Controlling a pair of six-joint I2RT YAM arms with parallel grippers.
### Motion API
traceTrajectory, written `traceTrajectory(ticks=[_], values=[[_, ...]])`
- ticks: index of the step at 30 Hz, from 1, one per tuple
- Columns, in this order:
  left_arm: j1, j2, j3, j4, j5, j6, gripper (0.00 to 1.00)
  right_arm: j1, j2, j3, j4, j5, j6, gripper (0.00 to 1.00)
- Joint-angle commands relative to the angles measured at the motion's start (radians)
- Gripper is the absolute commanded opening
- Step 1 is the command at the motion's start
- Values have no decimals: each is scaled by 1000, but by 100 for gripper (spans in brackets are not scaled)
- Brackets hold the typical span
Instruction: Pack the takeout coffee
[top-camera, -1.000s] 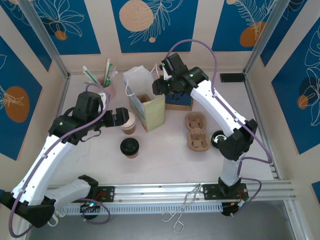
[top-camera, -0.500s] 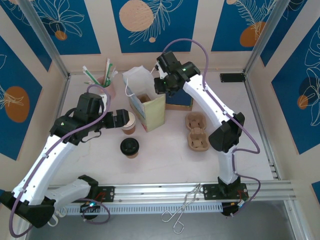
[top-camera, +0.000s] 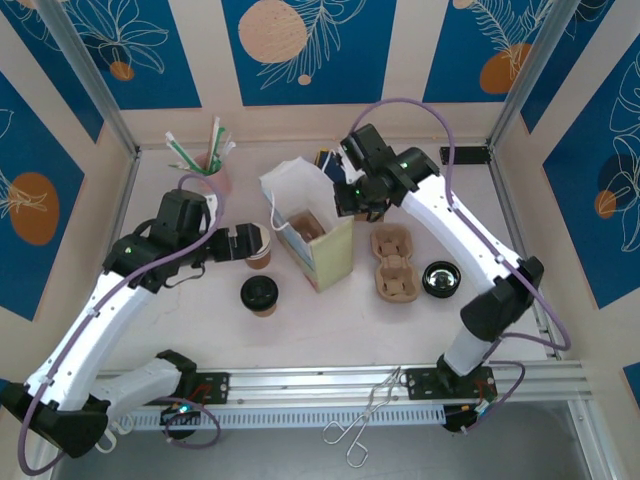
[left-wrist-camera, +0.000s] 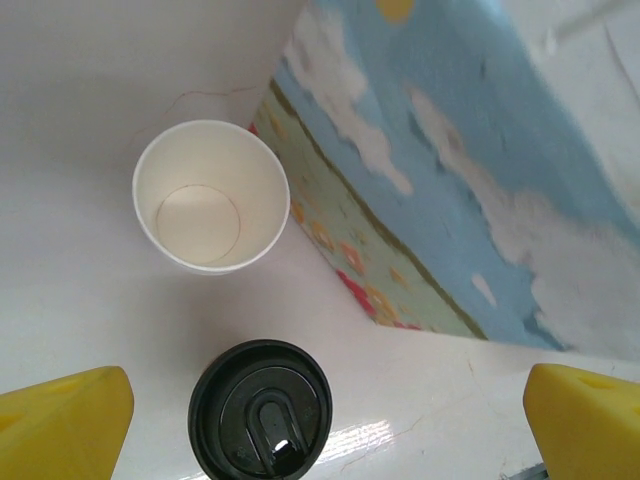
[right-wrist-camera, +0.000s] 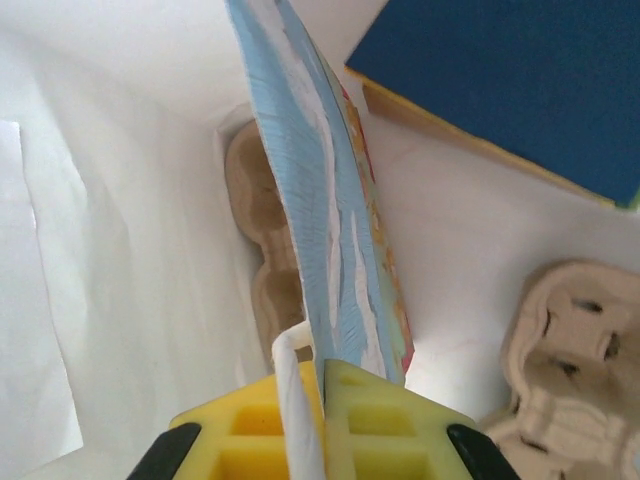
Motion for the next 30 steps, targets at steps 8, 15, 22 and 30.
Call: traceTrajectory(ticks=[8,15,22,30], values=[[-45,-31,-10,13,12,-37,100,18,-218,-244,-8,0,139,4],[-90,-29,-3,9,-24,-47,100,37,-251,-267,-27,7,177,17],[-97,-38,-6,-6,-45,-42,100,70,-272,-212,-71,83,176,39],[-96,-76,-21,-38,-142,-51,100,217,-328,-100,-125,240,208,48]])
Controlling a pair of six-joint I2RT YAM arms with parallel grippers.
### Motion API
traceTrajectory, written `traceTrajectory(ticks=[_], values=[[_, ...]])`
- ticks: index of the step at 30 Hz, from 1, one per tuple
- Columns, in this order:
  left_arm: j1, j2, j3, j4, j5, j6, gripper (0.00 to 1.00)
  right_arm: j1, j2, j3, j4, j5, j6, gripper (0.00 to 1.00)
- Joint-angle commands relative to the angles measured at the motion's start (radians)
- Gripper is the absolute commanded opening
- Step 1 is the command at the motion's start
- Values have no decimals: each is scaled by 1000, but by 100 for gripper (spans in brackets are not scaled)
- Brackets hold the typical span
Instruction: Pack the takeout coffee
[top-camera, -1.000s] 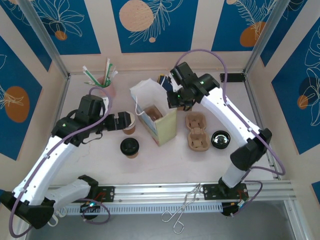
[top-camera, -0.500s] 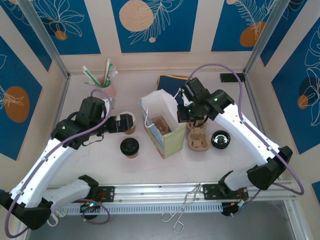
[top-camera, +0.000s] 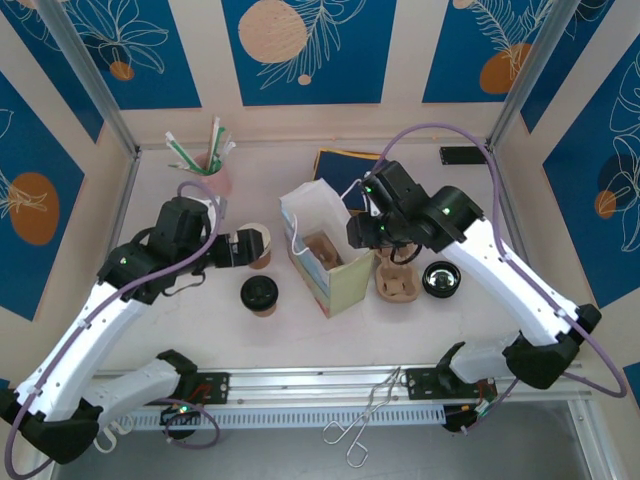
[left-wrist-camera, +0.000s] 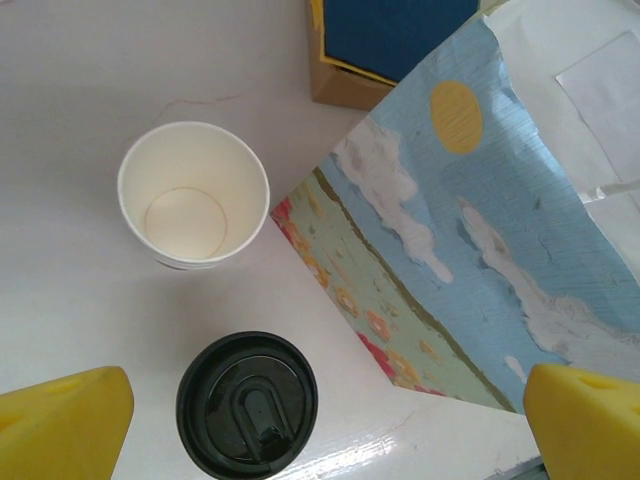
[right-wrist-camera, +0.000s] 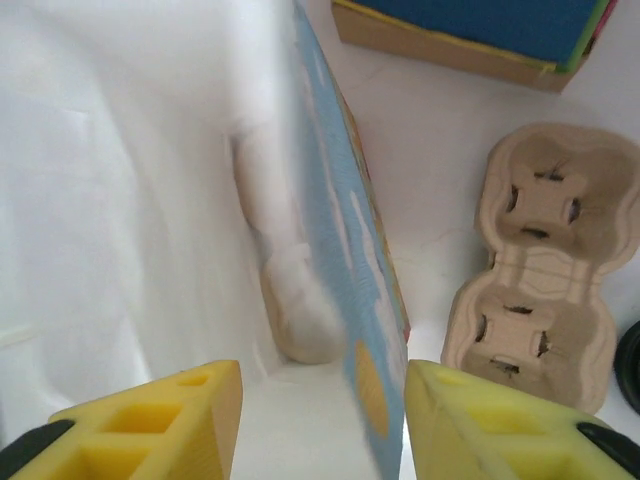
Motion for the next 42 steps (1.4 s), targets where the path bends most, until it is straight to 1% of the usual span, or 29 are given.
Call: traceTrajectory(ticks=[1,5,8,12,17,22,27,33,40,42], values=[[-6,-27,-16,-39,-85,-23,100,91,-14,83,-50,112,23,48],[-6,-52,-35,-83,-184,-56,100,208,50,187,-73,203,25,50],[-6,-86,-74,-99,-240,-80,100,272,120,279,-74,224,5,50],[-1,-124,-127,-116,-276,-94,100,351,240,436,-91,267,-20,50],[0,-152,-177,-131,-293,-102,100,413,388,639,-92,268,-81,50],[1,-181,-213,-131,-289,-109,100,416,556,864,-163,250,-111,49],[0,-193,-216,-148,-296,-110,100,411,667,949,-181,154,-121,49],[1,-223,-225,-201,-375,-146,100,393,763,960,-210,68,-82,49],[2,-283,-259,-226,-420,-162,100,361,854,925,-240,-49,-25,49],[3,-294,-265,-238,-436,-166,100,355,876,904,-250,-68,-8,53]])
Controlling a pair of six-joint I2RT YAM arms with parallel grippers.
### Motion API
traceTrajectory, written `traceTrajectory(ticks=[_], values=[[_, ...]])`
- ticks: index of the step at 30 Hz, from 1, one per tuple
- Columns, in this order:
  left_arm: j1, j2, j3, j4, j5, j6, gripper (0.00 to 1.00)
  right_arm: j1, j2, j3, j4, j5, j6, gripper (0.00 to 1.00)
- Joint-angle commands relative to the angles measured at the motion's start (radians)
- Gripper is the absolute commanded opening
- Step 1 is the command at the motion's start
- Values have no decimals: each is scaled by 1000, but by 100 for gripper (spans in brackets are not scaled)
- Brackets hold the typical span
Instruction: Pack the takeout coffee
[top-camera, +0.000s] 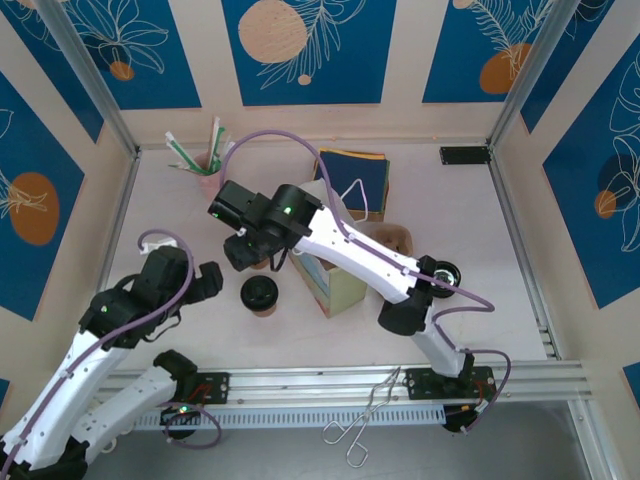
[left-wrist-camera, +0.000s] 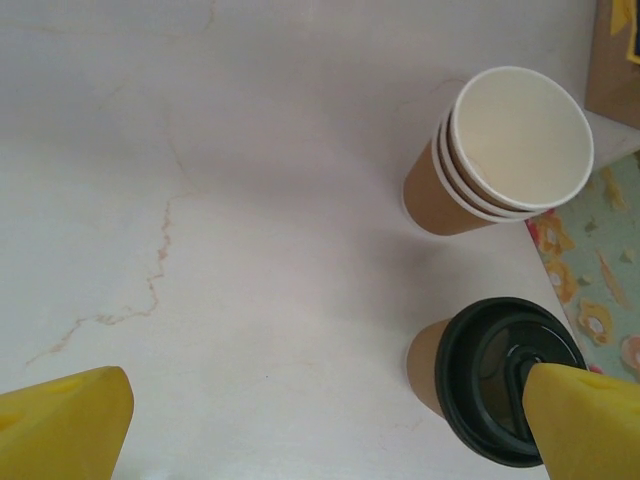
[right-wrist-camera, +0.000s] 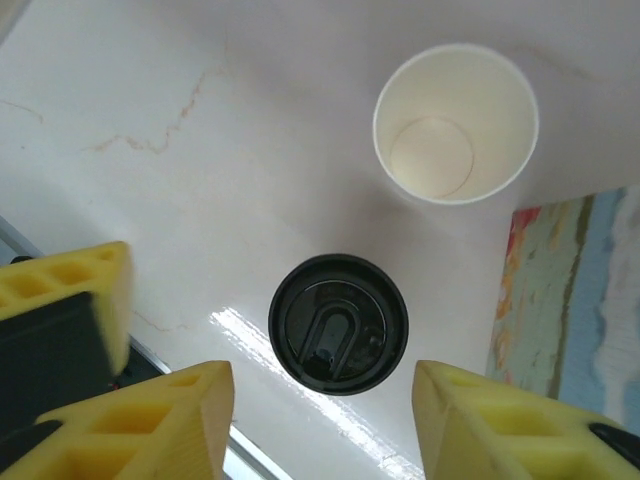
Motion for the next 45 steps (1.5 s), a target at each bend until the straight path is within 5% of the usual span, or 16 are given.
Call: traceTrajectory(ticks=[1,13,45], values=[[2,-18,-16,-46,-58,-18,100,-10,31,-34,-42,-86,46,55],[2,-67,-39,-67,-135,-51,100,-25,77,-145,-16,-202,79,70],[4,-106,-56,-64,-159,-75,100,-19,208,-142,-55,-198,67,82]])
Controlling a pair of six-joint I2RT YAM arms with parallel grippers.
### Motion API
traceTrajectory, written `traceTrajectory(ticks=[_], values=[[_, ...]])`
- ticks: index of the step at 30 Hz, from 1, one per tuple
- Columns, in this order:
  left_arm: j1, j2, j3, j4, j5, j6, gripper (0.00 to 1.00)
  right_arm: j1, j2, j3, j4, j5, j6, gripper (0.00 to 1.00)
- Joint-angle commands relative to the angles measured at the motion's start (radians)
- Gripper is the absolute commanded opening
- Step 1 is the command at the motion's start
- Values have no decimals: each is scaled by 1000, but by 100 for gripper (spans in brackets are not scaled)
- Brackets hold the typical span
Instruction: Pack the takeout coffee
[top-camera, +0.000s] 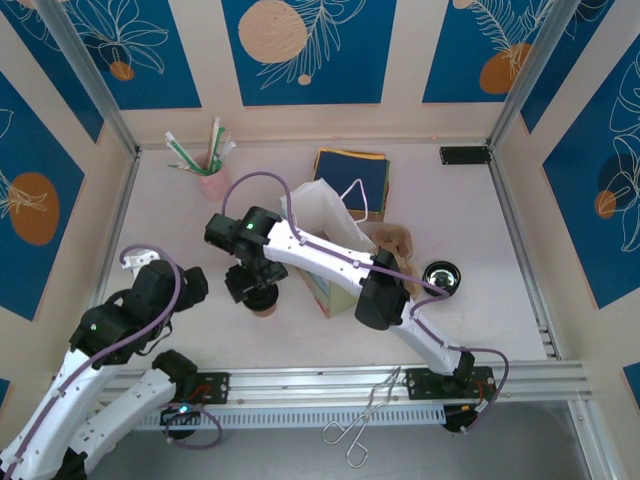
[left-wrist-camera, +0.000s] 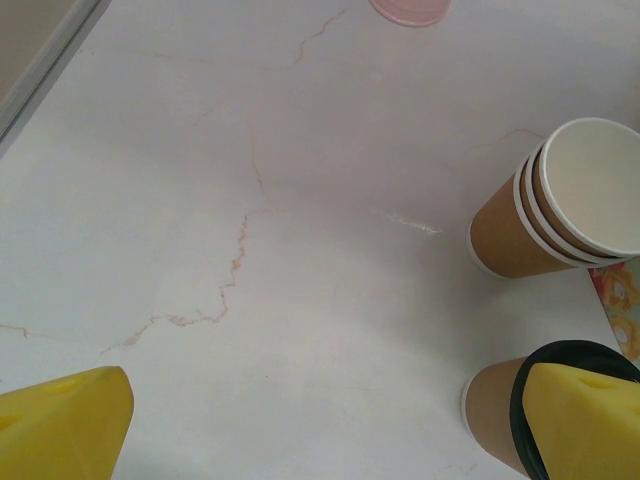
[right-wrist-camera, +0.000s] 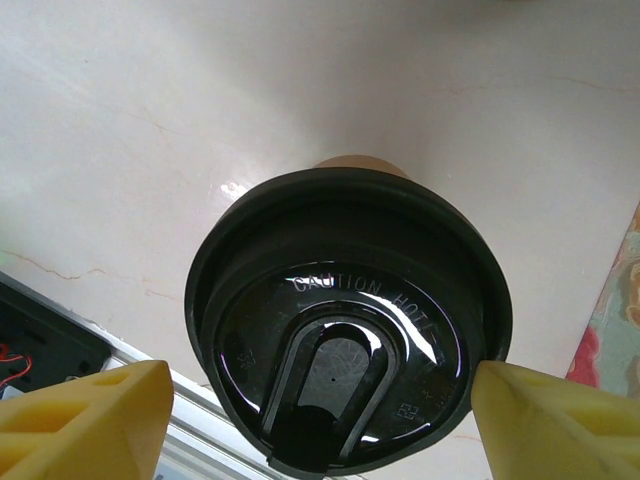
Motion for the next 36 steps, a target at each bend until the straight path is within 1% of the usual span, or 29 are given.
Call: traceTrajectory(ticks=[1,8,19,36], values=[[3,-6,-12,-17,-24,-12,100,2,23,1,-36,-19,1,82],[3,-6,-15,-11,-18,-6,100,7,27,12,-46,-9,2,82],[3,-7,-19,0,-7,4,100,18,25,92,-90,24,6,82],[3,-9,-19,4,-1,9,100,9,32,38,-66,18,3,84]])
